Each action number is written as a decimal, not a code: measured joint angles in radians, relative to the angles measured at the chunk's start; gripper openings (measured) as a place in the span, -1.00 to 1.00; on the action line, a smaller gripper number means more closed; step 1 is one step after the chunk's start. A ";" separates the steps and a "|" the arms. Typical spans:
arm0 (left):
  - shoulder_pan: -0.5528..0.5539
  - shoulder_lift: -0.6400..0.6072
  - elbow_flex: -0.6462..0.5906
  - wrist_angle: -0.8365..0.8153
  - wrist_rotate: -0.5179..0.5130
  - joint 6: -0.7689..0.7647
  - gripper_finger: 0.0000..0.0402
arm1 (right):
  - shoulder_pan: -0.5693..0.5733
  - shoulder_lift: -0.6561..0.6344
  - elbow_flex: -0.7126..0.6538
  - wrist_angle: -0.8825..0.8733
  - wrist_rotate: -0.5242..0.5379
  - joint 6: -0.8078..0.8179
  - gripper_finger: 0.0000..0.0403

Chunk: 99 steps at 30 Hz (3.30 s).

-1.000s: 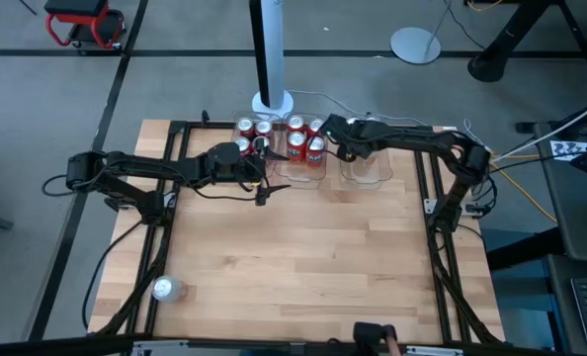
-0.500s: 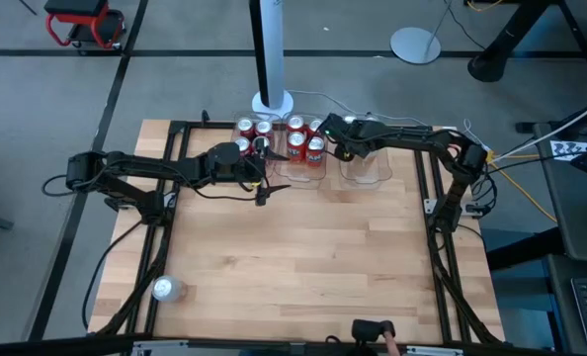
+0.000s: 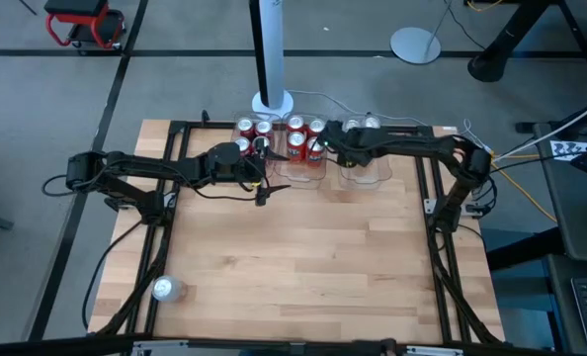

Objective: Sort soda cans
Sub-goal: Put the right white soda can into the right transparent bin, then put the white soda can into the right transparent bin

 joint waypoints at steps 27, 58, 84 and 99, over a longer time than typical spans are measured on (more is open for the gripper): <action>-0.112 0.000 0.000 -0.042 -0.006 -0.046 0.73 | 0.790 -0.287 -0.230 0.126 -0.288 0.916 0.77; -0.671 0.000 0.481 -1.641 -0.049 -1.528 0.73 | 0.899 -0.286 -0.905 1.167 -0.073 0.808 0.77; -1.202 0.003 0.478 -1.727 0.059 -2.383 0.73 | 0.899 -0.286 -0.905 1.199 -0.197 0.860 0.77; -1.258 0.112 0.478 -1.647 0.057 -2.368 0.73 | 0.899 -0.286 -0.905 1.215 -0.196 0.867 0.77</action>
